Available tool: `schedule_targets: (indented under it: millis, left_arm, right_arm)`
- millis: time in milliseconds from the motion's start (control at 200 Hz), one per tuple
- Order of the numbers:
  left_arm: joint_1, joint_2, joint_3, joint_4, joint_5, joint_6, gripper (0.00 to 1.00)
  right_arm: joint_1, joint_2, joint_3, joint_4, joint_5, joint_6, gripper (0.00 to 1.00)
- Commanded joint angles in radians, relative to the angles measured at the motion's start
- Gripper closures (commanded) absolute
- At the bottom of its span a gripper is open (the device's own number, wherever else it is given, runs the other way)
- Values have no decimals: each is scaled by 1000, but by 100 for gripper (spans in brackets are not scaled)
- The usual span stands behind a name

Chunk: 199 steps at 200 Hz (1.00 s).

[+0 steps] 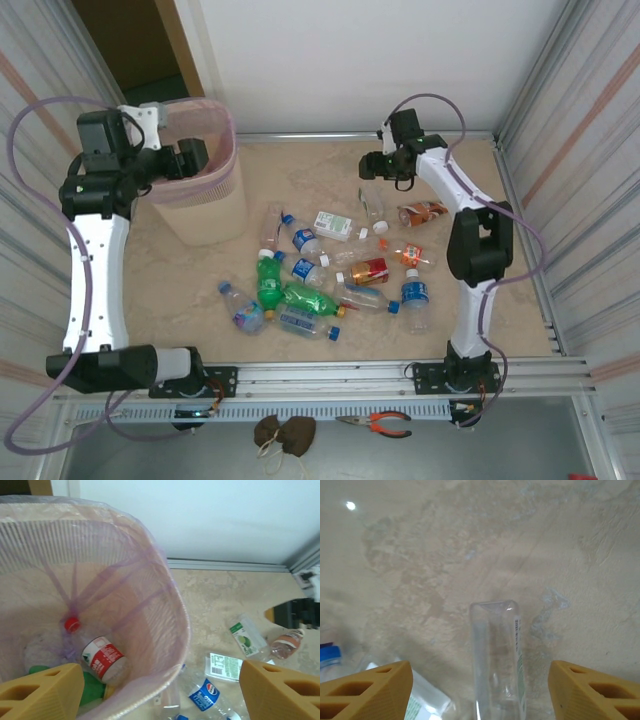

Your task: Put the plastic bottles in the bin

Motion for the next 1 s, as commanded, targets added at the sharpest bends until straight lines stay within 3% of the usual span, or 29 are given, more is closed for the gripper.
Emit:
schedule_targets:
  millis: [0, 496, 992]
  left_arm:
    - [-26, -52, -47, 73, 50, -40, 19]
    - [-103, -121, -178, 188, 58, -111, 20]
    - [-127, -148, -230, 243, 81, -129, 20]
  right_arm:
    - [10, 68, 85, -83, 18, -13, 31]
    - [41, 293, 250, -150, 65, -62, 37]
    - [53, 293, 262, -159, 124, -84, 60]
